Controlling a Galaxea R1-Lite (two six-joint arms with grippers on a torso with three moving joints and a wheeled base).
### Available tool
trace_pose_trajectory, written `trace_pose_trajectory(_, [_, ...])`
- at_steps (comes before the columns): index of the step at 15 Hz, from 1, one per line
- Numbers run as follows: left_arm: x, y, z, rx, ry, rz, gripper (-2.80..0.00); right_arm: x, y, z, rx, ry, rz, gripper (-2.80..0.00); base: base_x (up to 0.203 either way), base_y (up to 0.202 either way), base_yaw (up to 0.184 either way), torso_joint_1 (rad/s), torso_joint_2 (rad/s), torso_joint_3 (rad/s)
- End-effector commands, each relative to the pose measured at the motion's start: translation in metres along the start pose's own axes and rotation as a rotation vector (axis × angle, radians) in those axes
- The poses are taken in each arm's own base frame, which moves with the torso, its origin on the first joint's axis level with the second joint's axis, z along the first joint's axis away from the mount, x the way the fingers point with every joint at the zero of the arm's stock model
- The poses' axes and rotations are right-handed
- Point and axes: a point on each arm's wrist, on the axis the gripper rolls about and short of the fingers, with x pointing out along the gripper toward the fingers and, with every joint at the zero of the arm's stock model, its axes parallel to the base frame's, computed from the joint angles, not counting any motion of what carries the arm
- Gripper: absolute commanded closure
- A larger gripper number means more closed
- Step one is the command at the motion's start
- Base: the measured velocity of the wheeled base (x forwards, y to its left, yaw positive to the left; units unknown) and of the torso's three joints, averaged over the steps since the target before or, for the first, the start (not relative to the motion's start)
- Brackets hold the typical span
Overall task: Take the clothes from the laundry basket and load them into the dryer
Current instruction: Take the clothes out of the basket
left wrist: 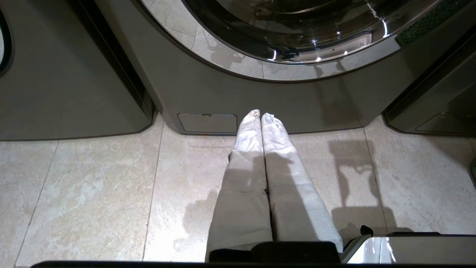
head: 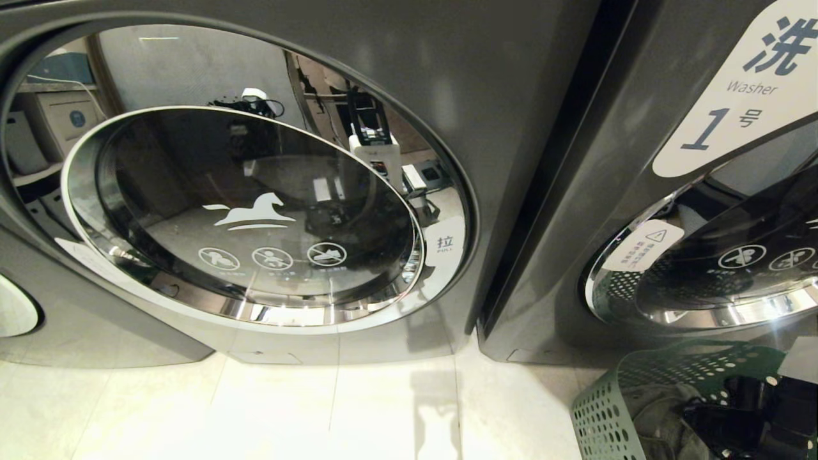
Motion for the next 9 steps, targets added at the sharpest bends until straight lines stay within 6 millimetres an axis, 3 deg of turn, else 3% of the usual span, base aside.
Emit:
trace_pose_trajectory(1, [0.0,0.0,0.0,0.0,0.0,0.001,0.0,-0.006,0.01,0.015,0.101,-0.086,0.053,0.0,0.0,0.0,0.0,0.0,0.0,0.0])
trace_pose_trajectory(9, [0.0,0.0,0.0,0.0,0.0,0.001,0.0,0.014,-0.002,0.002,0.133,-0.085,0.042,0.0,0.0,0.0,0.0,0.0,0.0,0.0])
